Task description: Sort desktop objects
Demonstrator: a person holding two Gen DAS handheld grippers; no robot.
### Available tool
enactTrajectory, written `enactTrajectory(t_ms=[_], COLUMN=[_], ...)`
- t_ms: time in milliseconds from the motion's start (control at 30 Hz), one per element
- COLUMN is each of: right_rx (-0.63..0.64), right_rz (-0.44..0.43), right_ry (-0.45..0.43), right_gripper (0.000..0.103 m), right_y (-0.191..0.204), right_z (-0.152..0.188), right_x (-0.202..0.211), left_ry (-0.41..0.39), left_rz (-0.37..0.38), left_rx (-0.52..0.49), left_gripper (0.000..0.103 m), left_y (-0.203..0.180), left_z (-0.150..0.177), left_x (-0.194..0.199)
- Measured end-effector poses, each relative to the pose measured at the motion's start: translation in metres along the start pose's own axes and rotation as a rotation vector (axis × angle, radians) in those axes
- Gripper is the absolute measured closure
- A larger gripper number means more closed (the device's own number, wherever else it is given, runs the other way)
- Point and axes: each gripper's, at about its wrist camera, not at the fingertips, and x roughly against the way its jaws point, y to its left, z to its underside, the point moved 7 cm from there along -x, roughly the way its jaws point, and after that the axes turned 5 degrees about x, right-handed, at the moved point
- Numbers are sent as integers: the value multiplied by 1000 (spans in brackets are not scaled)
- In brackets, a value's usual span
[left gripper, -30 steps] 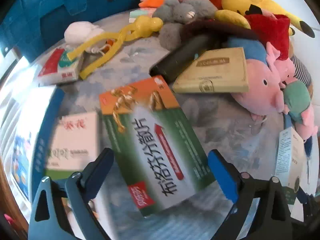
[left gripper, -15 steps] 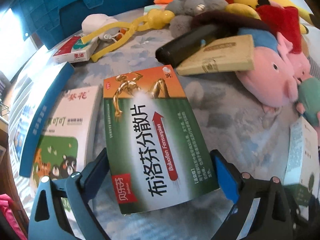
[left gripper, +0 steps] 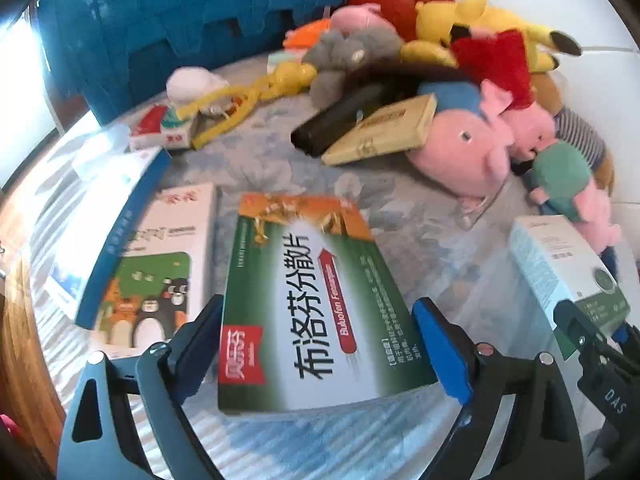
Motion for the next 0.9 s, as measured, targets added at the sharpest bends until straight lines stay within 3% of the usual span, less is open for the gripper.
enactTrajectory(t_ms=[67, 100, 133, 233, 300, 367, 400, 533, 633, 833, 900], right_rx=[12, 17, 23, 42, 51, 54, 53, 31, 24, -28, -33], right_rz=[-4, -5, -6, -8, -10, -9, -7, 5, 12, 50, 51], right_ry=[-26, -39, -52, -77, -67, -43, -28, 6, 6, -1, 2], right_gripper=[17, 18, 18, 20, 35, 42, 42, 31, 8, 0, 0], right_y=[6, 10, 13, 23, 28, 29, 29, 21, 13, -24, -32], right_z=[-6, -9, -12, -21, -22, -15, -10, 14, 23, 21, 17], right_x=[14, 20, 27, 43, 46, 44, 42, 33, 29, 19, 13], left_ry=[-18, -25, -28, -3, 14, 30, 39, 64, 83, 113, 109], left_rz=[9, 13, 16, 19, 20, 22, 23, 24, 23, -12, -22], left_rx=[-2, -5, -5, 3, 8, 14, 16, 6, -21, -72, -75], left_gripper=[17, 34, 65, 67, 63, 27, 23, 21, 21, 20, 5], left_y=[3, 5, 7, 13, 17, 21, 23, 24, 14, -2, -5], left_z=[-4, -6, -6, 2, 8, 13, 16, 26, 35, 43, 40], left_x=[13, 20, 24, 25, 25, 26, 26, 21, 13, -9, -17])
